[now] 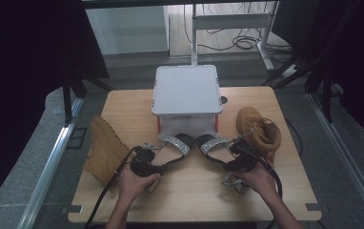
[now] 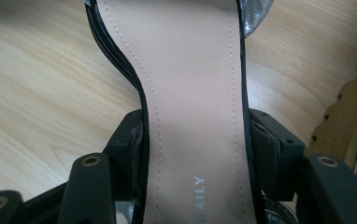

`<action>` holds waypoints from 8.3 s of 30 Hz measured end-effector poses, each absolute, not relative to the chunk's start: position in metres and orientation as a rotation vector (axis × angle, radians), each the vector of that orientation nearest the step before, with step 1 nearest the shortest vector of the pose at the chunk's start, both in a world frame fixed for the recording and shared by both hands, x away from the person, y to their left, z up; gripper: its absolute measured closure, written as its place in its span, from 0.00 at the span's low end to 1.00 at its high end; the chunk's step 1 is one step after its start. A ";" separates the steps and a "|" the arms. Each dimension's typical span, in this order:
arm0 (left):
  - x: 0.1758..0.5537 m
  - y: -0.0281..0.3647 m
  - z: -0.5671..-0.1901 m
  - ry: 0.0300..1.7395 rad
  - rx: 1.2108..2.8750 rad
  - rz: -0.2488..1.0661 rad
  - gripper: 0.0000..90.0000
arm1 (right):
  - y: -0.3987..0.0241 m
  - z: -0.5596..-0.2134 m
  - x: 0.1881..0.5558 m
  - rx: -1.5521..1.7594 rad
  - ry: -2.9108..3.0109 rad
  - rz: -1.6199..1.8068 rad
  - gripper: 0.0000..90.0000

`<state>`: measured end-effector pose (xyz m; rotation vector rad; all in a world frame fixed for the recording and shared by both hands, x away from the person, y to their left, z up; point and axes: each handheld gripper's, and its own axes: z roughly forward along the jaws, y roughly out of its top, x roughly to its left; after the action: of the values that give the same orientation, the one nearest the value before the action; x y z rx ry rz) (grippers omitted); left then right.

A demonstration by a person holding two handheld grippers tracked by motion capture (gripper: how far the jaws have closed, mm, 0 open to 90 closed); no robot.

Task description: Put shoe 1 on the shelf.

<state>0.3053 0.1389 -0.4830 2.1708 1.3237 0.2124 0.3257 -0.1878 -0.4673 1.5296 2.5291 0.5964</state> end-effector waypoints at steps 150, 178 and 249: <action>0.280 0.138 -0.522 1.330 2.024 0.451 0.45 | -0.162 -0.525 0.304 1.195 2.281 1.058 0.37; 0.291 0.115 -0.524 1.268 1.997 0.402 0.43 | -0.145 -0.528 0.304 1.197 2.244 1.097 0.45; 0.377 0.085 -0.523 1.395 1.744 0.586 0.41 | -0.137 -0.531 0.317 1.255 2.246 1.087 0.36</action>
<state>0.3774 0.0853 -0.5226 1.7437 1.3946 0.5865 0.3170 -0.1365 -0.5311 1.2547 2.2459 1.0874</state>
